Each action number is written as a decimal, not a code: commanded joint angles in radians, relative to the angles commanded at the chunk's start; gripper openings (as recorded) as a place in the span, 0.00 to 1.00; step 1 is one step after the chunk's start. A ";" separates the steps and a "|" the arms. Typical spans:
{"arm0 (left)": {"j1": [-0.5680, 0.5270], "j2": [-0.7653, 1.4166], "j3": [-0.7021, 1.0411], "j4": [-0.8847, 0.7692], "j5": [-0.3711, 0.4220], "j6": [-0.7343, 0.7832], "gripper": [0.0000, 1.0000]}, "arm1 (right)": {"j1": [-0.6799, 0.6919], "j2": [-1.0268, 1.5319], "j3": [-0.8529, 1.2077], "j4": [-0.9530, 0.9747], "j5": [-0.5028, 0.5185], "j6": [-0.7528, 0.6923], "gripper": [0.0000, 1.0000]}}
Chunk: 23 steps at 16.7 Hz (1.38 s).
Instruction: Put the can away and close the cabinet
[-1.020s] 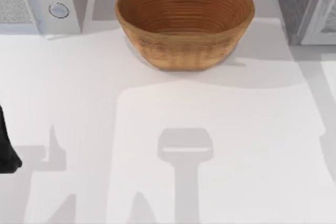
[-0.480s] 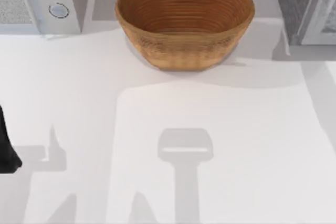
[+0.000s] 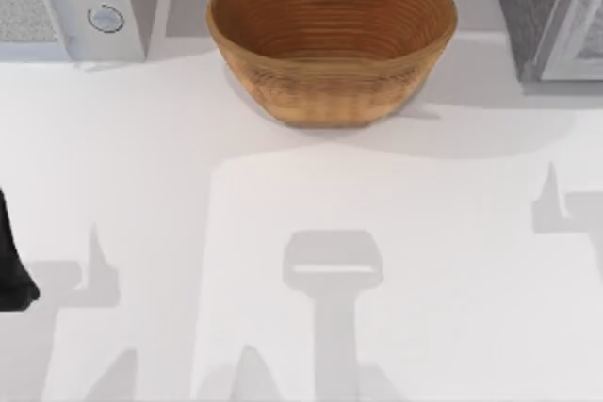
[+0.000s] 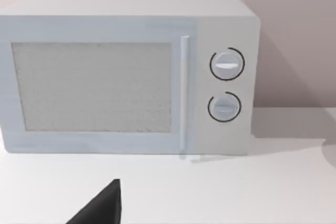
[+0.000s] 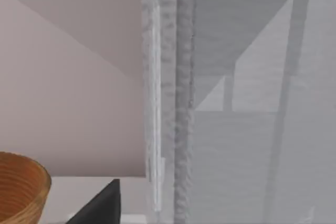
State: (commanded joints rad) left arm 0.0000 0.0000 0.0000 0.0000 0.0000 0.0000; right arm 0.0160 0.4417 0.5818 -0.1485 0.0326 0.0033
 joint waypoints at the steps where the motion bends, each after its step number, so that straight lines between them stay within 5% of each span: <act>1: 0.000 0.000 0.000 0.000 0.000 0.000 1.00 | -0.003 -0.068 -0.090 0.023 -0.005 -0.001 1.00; 9: 0.000 0.000 0.000 0.000 0.000 0.000 1.00 | -0.015 -0.424 -0.559 0.142 -0.031 -0.003 1.00; 18: 0.000 0.000 0.000 0.000 0.000 0.000 1.00 | -0.021 -0.427 -0.579 0.155 -0.039 -0.003 1.00; 23: 0.000 0.000 0.000 0.000 0.000 0.000 1.00 | -0.150 -0.233 -0.533 0.306 -0.166 0.000 1.00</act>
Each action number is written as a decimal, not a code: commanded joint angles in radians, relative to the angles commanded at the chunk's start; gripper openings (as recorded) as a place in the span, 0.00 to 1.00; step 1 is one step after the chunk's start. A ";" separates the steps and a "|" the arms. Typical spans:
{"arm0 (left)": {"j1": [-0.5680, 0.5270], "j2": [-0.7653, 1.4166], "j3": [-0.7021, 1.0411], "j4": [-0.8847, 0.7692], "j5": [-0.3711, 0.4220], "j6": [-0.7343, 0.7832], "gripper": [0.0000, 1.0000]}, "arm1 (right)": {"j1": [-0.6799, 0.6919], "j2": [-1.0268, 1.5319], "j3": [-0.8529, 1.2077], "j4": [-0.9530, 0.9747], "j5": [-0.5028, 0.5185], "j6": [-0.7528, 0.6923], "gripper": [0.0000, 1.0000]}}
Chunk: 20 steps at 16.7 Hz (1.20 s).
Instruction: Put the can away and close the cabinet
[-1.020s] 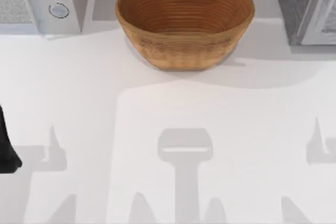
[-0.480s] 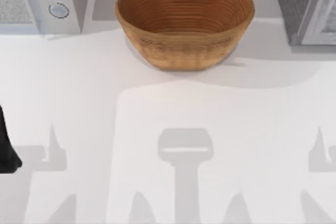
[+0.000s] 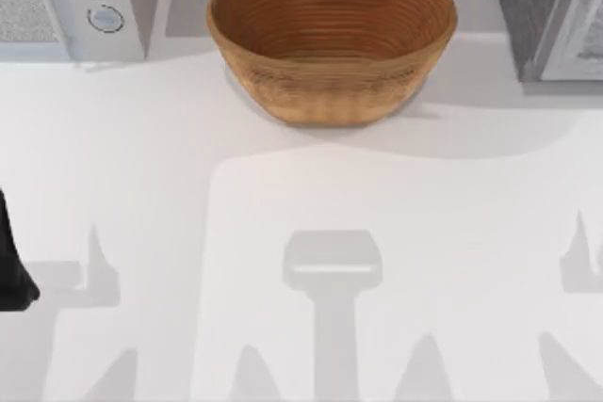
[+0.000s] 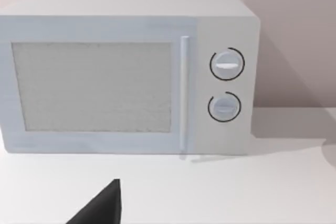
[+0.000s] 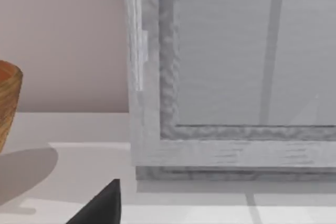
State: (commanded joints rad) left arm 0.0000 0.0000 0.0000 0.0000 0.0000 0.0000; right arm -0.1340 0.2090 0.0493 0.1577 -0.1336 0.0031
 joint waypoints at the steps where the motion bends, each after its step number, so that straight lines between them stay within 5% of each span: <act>1: 0.000 0.000 0.000 0.000 0.000 0.000 1.00 | -0.041 0.062 0.015 0.048 -0.040 0.001 1.00; 14: 0.000 0.000 0.000 0.000 0.000 0.000 1.00 | -0.706 1.064 0.252 0.827 -0.696 0.015 1.00; 20: 0.000 0.000 0.000 0.000 0.000 0.000 1.00 | -0.882 1.329 0.315 1.032 -0.868 0.019 1.00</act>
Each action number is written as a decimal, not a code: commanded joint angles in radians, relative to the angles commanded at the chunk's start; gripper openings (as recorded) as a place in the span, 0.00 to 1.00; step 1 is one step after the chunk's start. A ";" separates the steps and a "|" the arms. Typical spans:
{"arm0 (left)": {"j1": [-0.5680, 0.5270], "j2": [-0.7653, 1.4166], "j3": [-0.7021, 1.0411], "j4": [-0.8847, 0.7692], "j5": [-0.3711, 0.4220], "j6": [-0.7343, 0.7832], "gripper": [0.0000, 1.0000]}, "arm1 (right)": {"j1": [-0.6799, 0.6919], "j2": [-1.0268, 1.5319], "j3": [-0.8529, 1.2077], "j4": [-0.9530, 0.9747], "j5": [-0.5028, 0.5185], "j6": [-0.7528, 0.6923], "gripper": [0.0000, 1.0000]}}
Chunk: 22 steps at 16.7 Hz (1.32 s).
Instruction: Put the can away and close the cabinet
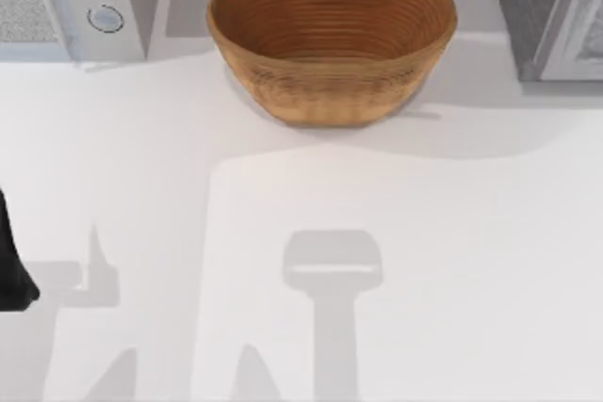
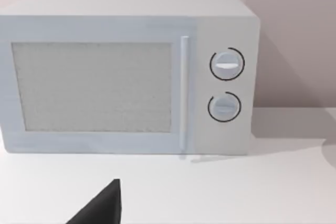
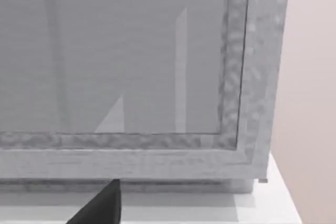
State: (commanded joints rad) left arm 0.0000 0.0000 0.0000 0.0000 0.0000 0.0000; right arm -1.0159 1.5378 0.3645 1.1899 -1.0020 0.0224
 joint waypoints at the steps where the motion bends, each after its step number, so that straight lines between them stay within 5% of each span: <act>1: 0.000 0.000 0.000 0.000 0.000 0.000 1.00 | -0.008 0.012 0.003 0.009 -0.008 0.000 1.00; 11: 0.000 0.000 0.000 0.000 0.000 0.000 1.00 | -0.006 -0.002 0.087 -0.093 -0.008 0.000 1.00; 22: 0.000 0.000 0.000 0.000 0.000 0.000 1.00 | -0.017 -0.106 0.778 -0.888 -0.021 0.000 1.00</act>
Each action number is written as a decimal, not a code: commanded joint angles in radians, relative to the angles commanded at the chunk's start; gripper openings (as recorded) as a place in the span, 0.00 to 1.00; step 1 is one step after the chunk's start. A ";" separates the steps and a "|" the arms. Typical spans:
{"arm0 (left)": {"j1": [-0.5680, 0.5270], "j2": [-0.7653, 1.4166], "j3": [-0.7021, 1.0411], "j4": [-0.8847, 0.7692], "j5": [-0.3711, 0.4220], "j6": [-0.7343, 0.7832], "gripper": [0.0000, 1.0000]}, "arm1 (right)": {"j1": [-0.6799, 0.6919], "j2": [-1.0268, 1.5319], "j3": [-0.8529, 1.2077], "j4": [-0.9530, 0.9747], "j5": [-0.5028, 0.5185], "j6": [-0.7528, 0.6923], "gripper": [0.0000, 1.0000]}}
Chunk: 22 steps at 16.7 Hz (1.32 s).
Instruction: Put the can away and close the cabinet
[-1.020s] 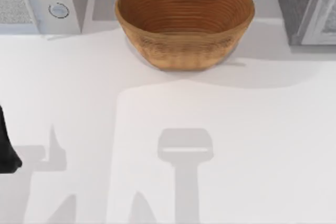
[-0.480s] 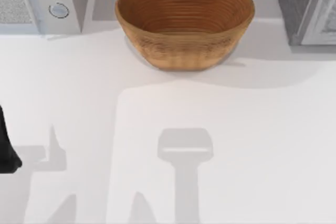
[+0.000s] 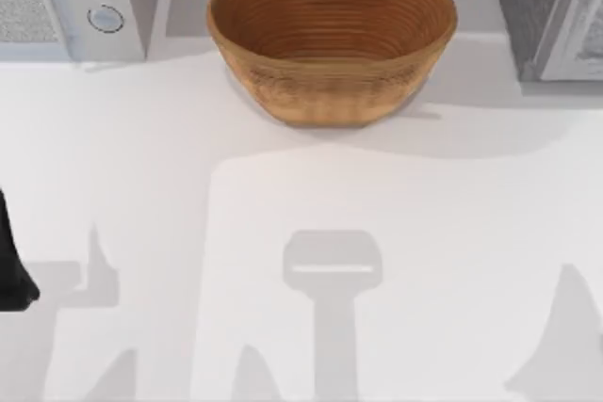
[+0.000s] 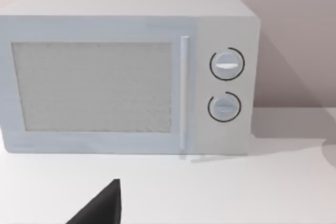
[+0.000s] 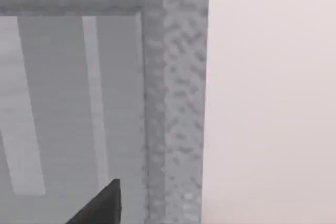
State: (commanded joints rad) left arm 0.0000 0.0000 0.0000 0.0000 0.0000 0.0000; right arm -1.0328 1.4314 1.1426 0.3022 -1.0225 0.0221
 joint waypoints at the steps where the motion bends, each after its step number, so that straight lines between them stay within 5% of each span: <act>1: 0.000 0.000 0.000 0.000 0.000 0.000 1.00 | -0.001 -0.011 0.072 -0.083 -0.001 0.000 1.00; 10: 0.000 0.000 0.000 0.000 0.000 0.000 1.00 | -0.008 -0.086 0.558 -0.645 -0.009 0.000 1.00; 18: 0.000 0.000 0.000 0.000 0.000 0.000 1.00 | -0.003 -0.089 0.600 -0.689 -0.009 0.000 1.00; 22: 0.000 0.000 0.000 0.000 0.000 0.000 1.00 | 0.098 -0.091 0.598 -0.694 0.092 0.001 1.00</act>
State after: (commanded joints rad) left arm 0.0000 0.0000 0.0000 0.0000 0.0000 0.0000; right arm -0.9350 1.3404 1.7409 -0.3917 -0.9305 0.0227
